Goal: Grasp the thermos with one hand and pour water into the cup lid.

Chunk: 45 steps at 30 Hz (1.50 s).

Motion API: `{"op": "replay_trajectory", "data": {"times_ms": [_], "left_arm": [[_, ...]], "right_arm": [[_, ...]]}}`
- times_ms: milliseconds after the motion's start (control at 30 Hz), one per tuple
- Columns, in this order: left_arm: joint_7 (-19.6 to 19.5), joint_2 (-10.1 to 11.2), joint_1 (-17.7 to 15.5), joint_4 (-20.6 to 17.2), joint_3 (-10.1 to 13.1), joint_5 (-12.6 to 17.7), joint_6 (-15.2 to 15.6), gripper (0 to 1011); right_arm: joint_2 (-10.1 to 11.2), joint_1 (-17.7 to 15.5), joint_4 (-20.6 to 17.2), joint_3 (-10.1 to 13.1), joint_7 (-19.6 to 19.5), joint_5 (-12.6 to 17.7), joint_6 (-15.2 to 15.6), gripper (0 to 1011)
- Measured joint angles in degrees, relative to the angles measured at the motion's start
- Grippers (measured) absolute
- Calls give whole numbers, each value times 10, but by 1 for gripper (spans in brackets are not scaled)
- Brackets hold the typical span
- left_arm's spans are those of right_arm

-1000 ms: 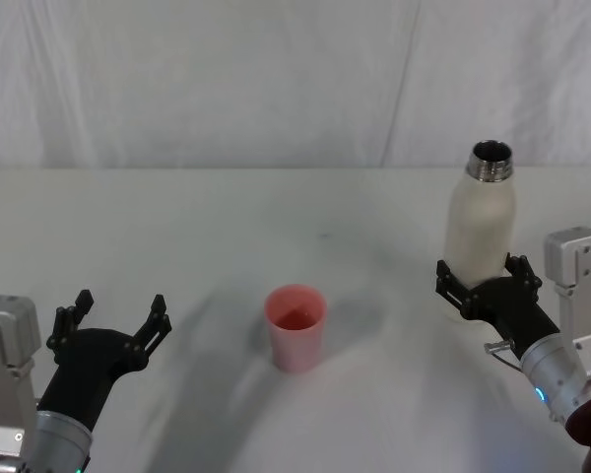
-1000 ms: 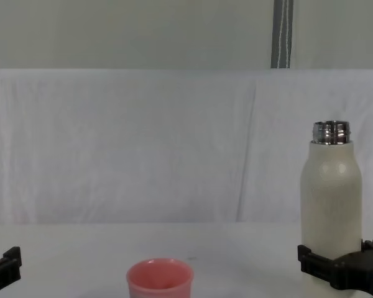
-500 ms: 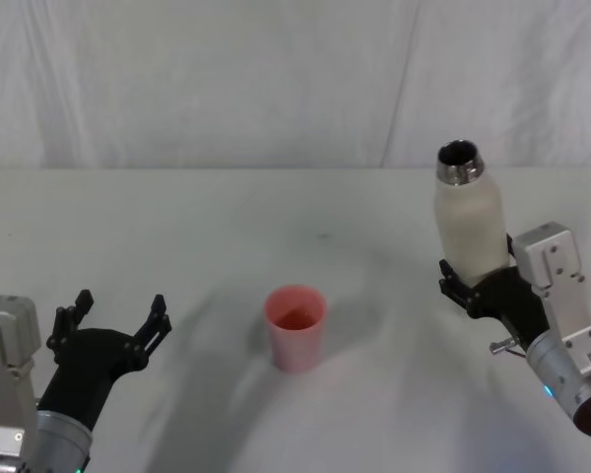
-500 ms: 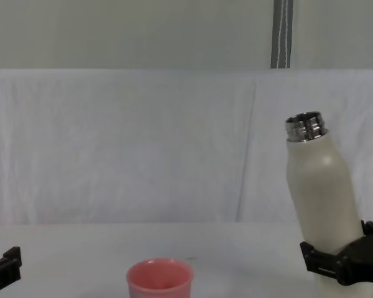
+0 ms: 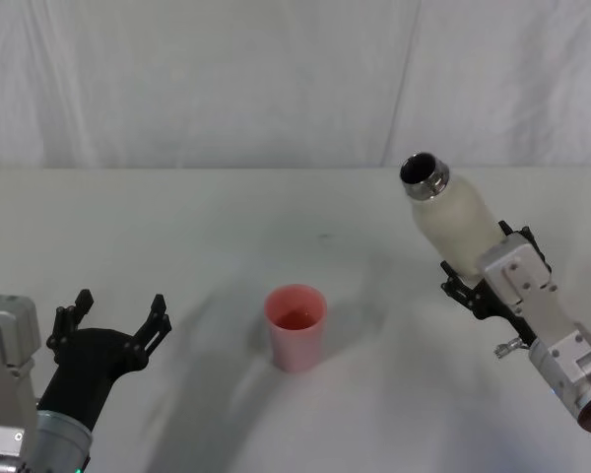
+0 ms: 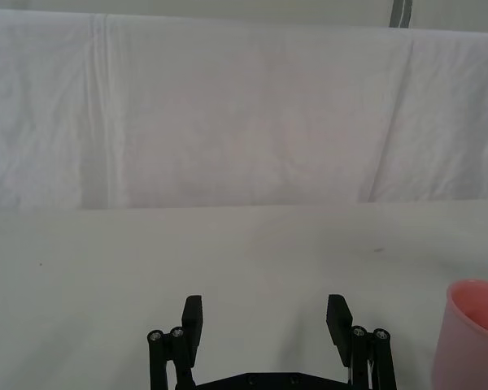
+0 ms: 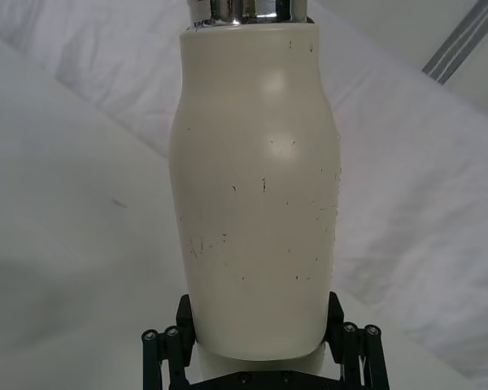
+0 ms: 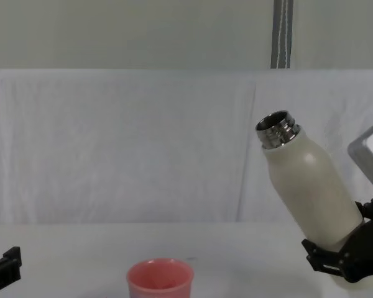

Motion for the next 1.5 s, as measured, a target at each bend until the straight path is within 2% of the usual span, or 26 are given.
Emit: {"op": "replay_trajectory", "data": {"times_ms": [133, 233, 400, 633, 1033, 1233, 1500], "left_arm": [[0, 0, 0, 0, 0, 0, 0, 1001], [0, 0, 0, 0, 0, 0, 0, 1001], [0, 0, 0, 0, 0, 0, 0, 1001], [0, 0, 0, 0, 0, 0, 0, 1001], [0, 0, 0, 0, 0, 0, 0, 1001], [0, 0, 0, 0, 0, 0, 0, 1001], [0, 0, 0, 0, 0, 0, 0, 1001]], "right_arm": [[1, -3, -5, -1, -6, -17, 0, 948], [4, -9, -14, -1, -16, -48, 1, 948], [6, -14, -21, -4, -29, -84, 4, 948], [13, -19, -25, -15, -44, -150, 15, 948], [25, -22, -27, -27, -40, -196, 19, 948], [35, -23, -29, -37, -41, -221, 11, 948], [49, -21, -33, -52, -28, -247, 16, 948]]}}
